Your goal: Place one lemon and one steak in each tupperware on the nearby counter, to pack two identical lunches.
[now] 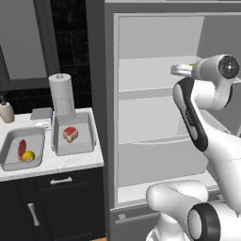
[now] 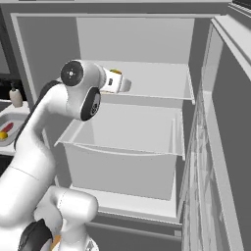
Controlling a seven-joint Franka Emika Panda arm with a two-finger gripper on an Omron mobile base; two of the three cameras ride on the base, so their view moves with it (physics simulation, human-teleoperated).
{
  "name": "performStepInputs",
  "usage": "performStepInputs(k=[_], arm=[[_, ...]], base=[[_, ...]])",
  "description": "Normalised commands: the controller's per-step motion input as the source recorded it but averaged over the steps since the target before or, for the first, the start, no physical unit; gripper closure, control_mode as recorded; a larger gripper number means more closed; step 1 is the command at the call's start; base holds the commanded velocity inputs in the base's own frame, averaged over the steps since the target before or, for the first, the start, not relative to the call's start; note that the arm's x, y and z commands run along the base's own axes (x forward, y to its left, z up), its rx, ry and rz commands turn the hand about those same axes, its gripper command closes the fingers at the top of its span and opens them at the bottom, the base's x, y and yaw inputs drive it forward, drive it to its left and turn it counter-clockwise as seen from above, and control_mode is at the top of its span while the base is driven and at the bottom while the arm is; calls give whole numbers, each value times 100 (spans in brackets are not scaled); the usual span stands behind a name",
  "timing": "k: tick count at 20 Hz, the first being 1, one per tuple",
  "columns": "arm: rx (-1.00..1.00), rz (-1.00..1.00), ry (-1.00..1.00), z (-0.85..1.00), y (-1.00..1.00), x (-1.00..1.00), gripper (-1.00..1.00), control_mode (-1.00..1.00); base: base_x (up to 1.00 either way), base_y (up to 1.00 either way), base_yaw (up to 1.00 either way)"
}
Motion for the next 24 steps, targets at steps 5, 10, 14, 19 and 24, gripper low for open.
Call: performStepInputs(k=[5,10,14,19,24], arm=[[0,2,-17,48,10,-100,100,-100],[-7,9,8,-60,16,-100,100,-100],[-8,2,39,-96,12,-100,100,-100],[-5,0,31,-42,8,-54,100,100],[0,0,0,0,0,0,100,100]], base=[[0,0,0],[0,0,0],[0,0,0],[-40,3,0],[-99,38,7]])
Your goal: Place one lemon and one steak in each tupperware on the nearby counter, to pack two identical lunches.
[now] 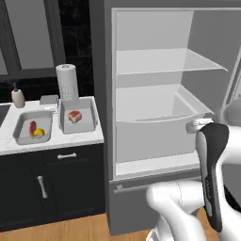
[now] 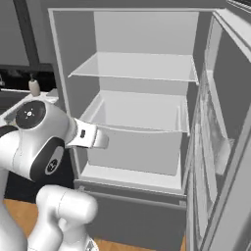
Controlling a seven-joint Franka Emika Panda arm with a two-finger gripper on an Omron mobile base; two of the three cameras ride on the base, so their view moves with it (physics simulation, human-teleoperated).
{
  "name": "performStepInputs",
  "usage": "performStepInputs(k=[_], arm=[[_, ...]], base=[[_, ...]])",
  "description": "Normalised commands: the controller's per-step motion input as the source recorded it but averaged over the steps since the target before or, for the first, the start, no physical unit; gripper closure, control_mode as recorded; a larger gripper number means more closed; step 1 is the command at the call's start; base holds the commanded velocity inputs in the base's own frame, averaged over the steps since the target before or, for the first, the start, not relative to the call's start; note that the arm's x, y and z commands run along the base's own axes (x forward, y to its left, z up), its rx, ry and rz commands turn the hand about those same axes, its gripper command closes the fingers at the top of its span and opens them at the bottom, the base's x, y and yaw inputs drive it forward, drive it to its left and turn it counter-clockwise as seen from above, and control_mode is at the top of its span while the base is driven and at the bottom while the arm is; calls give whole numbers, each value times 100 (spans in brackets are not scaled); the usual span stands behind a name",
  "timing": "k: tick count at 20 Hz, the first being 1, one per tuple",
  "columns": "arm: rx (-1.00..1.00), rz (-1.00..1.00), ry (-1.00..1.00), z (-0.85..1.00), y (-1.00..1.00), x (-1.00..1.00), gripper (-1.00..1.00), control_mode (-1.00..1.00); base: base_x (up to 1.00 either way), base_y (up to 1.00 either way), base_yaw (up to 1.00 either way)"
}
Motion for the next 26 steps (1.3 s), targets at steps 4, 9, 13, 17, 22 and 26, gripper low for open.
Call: performStepInputs(k=[4,9,13,17,22,26], arm=[[0,0,0,0,0,0,100,100],[0,0,0,0,0,0,100,100],[0,0,0,0,0,0,100,100],[0,0,0,0,0,0,100,100],[0,0,0,0,0,0,100,100],[0,0,0,0,0,0,100,100]], base=[[-13,100,9],[1,100,6],[40,100,2],[98,85,-8],[97,14,-12],[86,-24,-18]])
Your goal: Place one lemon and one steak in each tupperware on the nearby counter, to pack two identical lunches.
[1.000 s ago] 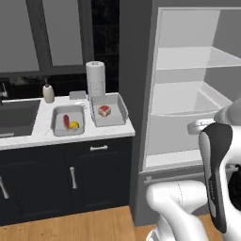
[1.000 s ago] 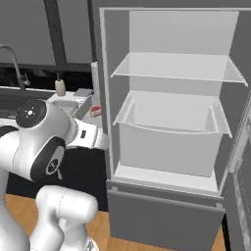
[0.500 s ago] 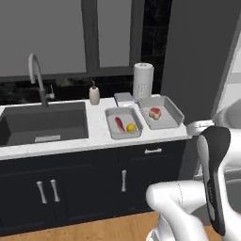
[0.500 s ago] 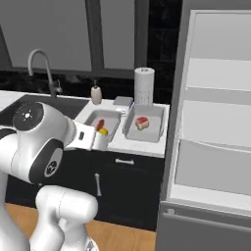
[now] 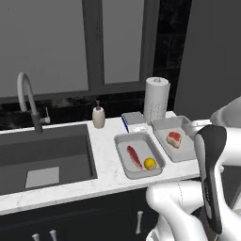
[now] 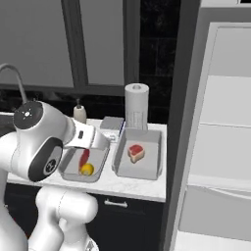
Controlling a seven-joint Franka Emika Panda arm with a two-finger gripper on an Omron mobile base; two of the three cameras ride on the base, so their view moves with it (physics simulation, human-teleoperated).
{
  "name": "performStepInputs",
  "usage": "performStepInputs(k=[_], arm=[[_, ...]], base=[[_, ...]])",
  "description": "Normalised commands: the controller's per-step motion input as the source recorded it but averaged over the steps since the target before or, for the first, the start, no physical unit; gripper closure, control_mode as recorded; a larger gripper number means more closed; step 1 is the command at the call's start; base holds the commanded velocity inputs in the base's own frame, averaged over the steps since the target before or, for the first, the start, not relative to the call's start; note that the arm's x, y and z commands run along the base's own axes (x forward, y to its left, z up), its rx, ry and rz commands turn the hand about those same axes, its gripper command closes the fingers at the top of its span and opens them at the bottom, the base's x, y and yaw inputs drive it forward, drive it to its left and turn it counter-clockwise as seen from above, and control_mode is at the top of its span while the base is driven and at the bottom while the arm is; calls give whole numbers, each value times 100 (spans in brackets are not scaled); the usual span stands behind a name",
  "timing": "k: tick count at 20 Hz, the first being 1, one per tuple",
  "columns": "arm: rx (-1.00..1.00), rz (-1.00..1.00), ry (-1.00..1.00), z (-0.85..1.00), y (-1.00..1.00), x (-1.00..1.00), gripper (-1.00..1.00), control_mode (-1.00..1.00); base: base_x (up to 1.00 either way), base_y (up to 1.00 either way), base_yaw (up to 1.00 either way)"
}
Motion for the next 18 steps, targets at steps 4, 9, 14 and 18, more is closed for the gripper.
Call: performStepInputs(k=[4,9,14,18], arm=[[0,0,0,0,0,0,100,100],[2,-6,17,-23,-34,18,100,-100],[5,-12,51,-99,-96,77,100,-100],[0,-6,28,-85,-52,100,100,-100]], base=[[83,-9,-9],[29,-32,-9],[0,0,0],[0,0,0]])
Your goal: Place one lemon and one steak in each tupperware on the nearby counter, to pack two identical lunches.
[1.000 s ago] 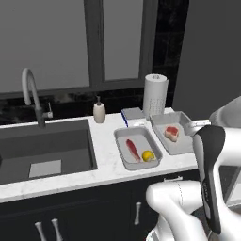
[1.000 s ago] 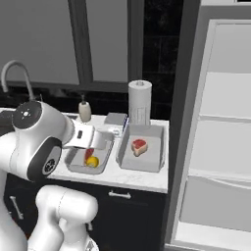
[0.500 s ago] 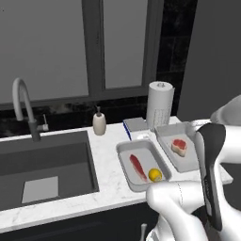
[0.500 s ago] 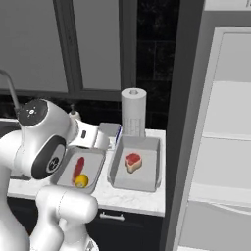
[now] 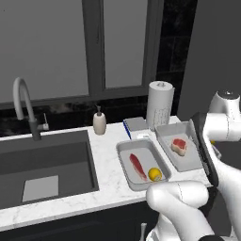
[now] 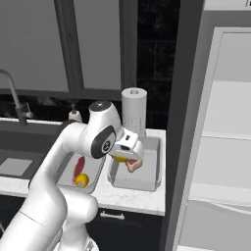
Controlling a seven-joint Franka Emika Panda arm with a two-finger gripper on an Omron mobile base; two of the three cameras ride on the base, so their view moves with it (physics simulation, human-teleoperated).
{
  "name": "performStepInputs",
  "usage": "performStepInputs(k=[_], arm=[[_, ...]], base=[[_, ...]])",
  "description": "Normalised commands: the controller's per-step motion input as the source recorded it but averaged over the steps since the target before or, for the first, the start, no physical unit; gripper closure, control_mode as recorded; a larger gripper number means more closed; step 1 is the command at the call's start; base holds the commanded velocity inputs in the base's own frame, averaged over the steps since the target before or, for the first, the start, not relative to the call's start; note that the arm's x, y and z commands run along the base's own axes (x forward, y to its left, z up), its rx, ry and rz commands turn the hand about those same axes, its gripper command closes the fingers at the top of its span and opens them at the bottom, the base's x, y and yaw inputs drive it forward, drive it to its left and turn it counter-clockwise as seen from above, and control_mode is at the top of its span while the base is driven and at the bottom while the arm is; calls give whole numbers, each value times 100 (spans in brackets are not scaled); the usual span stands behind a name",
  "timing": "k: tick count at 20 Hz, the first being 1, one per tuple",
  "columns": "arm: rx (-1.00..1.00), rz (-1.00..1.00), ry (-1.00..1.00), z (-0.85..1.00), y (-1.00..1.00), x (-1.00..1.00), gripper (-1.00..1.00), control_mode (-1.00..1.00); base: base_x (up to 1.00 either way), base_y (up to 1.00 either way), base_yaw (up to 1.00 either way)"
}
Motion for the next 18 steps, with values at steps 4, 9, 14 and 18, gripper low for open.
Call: performStepInputs(k=[4,9,14,18], arm=[[2,-3,7,-64,-42,100,100,-100],[5,-1,5,-81,-20,100,100,-100],[4,0,9,-91,-10,100,100,-100],[1,0,4,-42,-37,94,-100,-100]], base=[[0,0,0],[0,0,0],[0,0,0],[0,0,0]])
